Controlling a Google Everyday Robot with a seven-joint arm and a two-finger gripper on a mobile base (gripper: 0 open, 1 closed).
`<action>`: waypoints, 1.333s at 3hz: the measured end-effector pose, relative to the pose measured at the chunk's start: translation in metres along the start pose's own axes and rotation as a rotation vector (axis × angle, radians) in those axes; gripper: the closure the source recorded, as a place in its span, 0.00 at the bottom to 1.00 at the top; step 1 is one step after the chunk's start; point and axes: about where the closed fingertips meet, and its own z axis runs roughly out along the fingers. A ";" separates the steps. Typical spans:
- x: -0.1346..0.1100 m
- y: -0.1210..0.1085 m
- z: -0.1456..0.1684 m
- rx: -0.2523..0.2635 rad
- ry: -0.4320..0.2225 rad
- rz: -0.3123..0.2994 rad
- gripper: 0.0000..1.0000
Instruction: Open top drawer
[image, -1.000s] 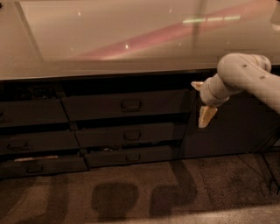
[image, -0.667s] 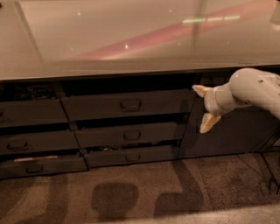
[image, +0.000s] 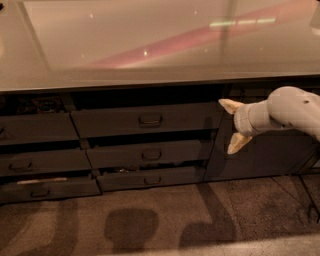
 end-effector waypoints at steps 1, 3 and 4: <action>0.001 -0.006 0.007 -0.006 0.029 0.007 0.00; -0.050 -0.028 0.047 -0.017 0.045 -0.041 0.00; -0.050 -0.028 0.047 -0.018 0.045 -0.041 0.00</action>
Offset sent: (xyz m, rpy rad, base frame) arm 0.0198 0.0011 -0.0004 -0.0486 0.0055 -0.0553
